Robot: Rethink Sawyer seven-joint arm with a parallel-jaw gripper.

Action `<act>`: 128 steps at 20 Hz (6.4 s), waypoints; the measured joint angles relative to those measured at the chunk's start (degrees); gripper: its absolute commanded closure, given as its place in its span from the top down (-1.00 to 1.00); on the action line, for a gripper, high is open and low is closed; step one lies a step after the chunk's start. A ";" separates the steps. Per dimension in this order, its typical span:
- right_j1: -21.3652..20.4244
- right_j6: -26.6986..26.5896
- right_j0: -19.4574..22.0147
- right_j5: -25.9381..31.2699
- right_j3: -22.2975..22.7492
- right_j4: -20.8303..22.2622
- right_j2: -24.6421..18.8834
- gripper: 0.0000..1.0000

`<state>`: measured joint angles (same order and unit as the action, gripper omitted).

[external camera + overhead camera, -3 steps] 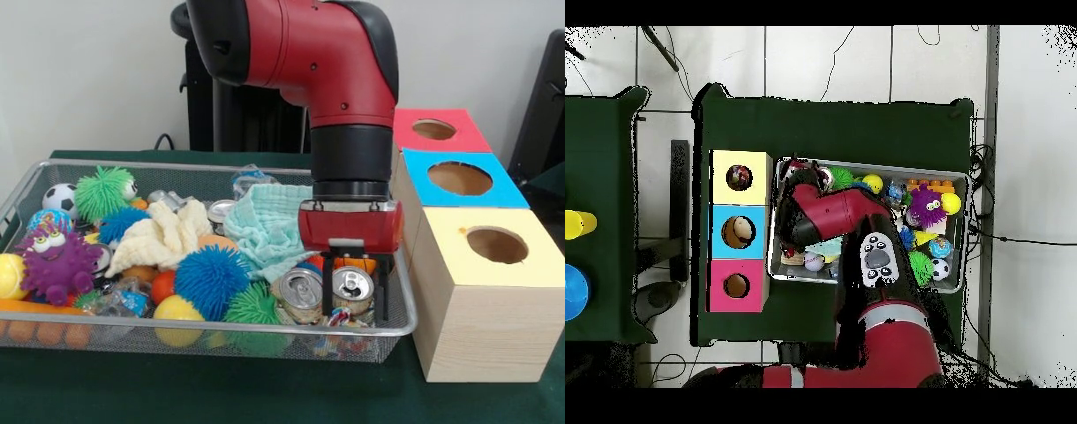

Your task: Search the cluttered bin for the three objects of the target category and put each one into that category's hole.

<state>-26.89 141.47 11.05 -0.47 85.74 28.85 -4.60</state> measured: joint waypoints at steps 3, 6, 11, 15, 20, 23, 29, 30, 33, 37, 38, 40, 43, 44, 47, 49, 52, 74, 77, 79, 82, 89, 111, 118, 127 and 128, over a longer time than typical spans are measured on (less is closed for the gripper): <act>0.00 0.00 0.08 1.07 0.62 0.00 -0.39 1.00; 0.00 0.00 0.37 2.70 1.43 0.00 -1.36 1.00; 0.25 0.00 0.41 4.10 1.85 0.01 -1.90 1.00; 0.73 0.00 0.18 4.09 1.64 0.61 -1.78 1.00; 2.71 0.00 -1.77 4.09 -0.11 2.28 -0.18 1.00; 3.75 0.00 -3.29 3.92 -1.31 2.78 1.19 1.00; 5.28 0.00 -7.16 1.16 -4.52 3.29 5.83 1.00; 5.32 0.00 -7.48 0.76 -4.78 3.30 6.34 1.00; 5.80 -0.01 -9.74 -2.18 -6.28 3.27 10.21 1.00; 7.15 -0.01 -12.90 -5.48 -6.93 2.73 15.11 1.00; 7.44 -0.01 -13.47 -6.20 -7.04 2.54 16.02 1.00; 7.95 -0.01 -14.53 -7.63 -7.22 2.20 17.84 1.00; 8.26 0.00 -15.22 -9.36 -7.84 1.84 20.09 -1.00; 8.26 0.00 -15.23 -9.46 -7.92 1.83 20.25 -1.00; 8.12 0.00 -14.93 -9.69 -8.93 1.83 21.45 -1.00; 7.89 0.00 -14.57 -9.69 -9.27 1.83 21.46 -1.00; 6.81 0.00 -12.97 -9.68 -9.58 1.90 21.12 -1.00; 0.55 0.00 -3.72 -3.45 -8.65 1.99 8.84 1.00; 0.15 0.00 -3.15 -2.09 -8.48 1.99 7.35 1.00; -0.02 0.00 -2.77 -1.23 -8.39 2.00 6.21 1.00; -0.20 0.00 -1.87 0.04 -7.81 2.03 3.86 1.00; -0.31 0.00 1.16 3.28 -5.41 2.03 -0.74 1.00; -0.08 0.00 6.95 16.09 -1.07 1.99 -9.17 1.00; 0.15 0.00 6.83 16.10 -0.85 2.22 -9.53 1.00; 0.17 0.00 2.08 13.27 -2.18 7.01 -7.35 1.00; 0.17 0.00 1.40 12.69 -2.47 7.47 -7.00 1.00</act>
<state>-26.72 141.47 12.45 12.22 83.27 36.32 -11.60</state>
